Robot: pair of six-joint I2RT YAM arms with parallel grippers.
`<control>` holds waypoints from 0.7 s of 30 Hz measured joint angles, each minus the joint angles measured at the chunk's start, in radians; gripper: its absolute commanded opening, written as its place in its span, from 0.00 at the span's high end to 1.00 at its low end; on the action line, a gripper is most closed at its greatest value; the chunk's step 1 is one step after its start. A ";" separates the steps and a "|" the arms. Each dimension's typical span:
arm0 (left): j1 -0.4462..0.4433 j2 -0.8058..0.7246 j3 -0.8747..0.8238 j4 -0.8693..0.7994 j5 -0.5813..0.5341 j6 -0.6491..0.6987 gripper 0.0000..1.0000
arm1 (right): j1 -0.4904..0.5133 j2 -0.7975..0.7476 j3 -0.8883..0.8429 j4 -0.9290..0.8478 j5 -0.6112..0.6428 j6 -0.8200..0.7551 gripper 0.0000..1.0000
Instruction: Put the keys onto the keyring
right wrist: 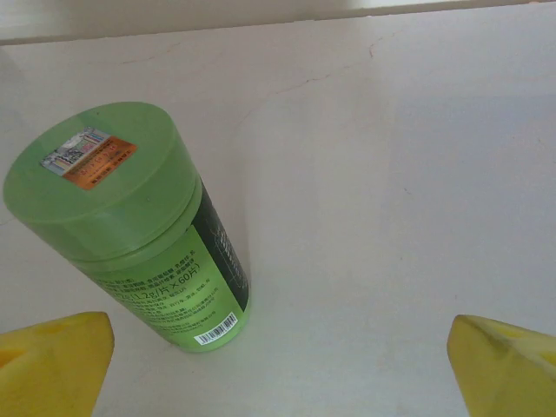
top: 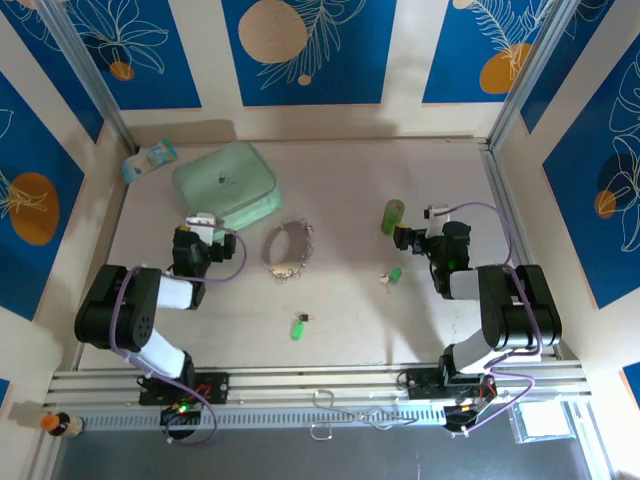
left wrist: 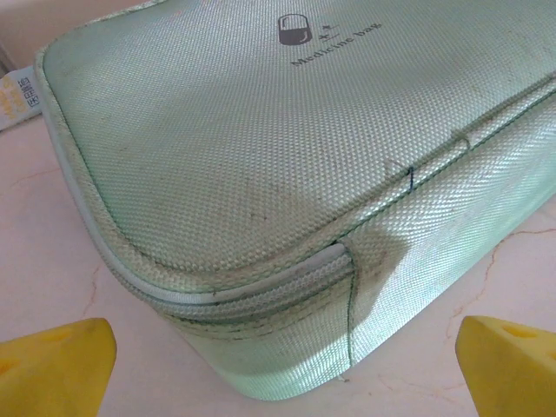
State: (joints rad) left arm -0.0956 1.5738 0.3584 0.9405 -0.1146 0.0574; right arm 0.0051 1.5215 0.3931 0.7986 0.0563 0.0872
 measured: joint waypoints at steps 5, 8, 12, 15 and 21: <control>0.000 0.000 0.000 0.000 0.006 0.000 0.00 | 0.000 0.000 0.000 0.000 0.000 0.000 0.01; 0.000 0.000 0.000 0.000 0.010 0.000 0.00 | 0.000 0.000 0.000 0.000 0.000 0.000 0.01; 0.000 0.000 0.000 0.000 0.010 0.000 0.00 | 0.000 0.000 0.000 0.000 0.000 0.000 0.01; 0.000 0.000 0.000 0.000 0.011 0.000 0.00 | 0.000 0.000 0.000 0.000 0.000 0.000 0.01; 0.000 0.000 0.000 0.000 0.011 0.000 0.00 | 0.000 0.000 0.000 0.000 0.000 0.000 0.01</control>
State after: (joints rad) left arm -0.0956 1.5738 0.3584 0.9409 -0.1040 0.0578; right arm 0.0051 1.5215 0.3931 0.7986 0.0563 0.0872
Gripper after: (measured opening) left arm 0.997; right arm 0.991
